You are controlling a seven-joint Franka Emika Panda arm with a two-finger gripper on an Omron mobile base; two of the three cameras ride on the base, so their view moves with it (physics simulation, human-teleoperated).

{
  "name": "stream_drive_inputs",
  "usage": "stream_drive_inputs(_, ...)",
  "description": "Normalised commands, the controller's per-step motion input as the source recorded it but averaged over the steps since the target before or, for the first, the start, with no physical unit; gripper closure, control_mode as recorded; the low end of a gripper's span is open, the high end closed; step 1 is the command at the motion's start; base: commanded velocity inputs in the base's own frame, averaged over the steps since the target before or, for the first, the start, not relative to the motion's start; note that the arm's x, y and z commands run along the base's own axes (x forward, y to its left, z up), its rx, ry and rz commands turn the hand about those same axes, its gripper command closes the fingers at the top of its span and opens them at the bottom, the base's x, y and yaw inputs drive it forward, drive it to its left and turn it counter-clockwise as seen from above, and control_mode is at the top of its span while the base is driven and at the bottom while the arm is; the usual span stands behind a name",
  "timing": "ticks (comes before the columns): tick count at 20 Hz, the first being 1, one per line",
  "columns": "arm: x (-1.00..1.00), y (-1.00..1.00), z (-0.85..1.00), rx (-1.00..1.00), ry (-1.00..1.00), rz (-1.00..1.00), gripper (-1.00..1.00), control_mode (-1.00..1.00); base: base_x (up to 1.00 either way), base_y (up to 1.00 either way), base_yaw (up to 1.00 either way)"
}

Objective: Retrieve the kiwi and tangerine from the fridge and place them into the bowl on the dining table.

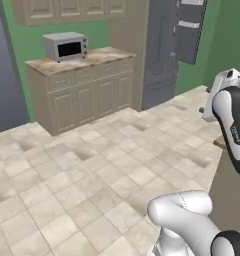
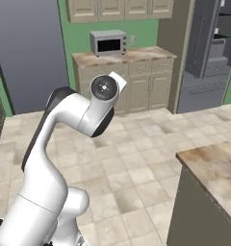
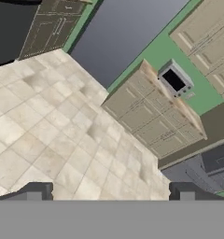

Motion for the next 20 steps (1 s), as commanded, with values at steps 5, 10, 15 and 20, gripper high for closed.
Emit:
stream_drive_inputs(5,0.00,0.00,0.00,0.00,0.00,0.00,-1.00,1.00,1.00,0.65,-0.29)
stream_drive_inputs(10,0.00,0.00,0.00,0.00,0.00,0.00,-1.00,1.00,1.00,0.49,-0.31)
stream_drive_inputs(15,0.00,0.00,0.00,0.00,0.00,0.00,-1.00,1.00,1.00,0.24,-0.39)
stream_drive_inputs(20,0.00,0.00,0.00,0.00,0.00,0.00,-1.00,1.00,1.00,0.01,-0.53)
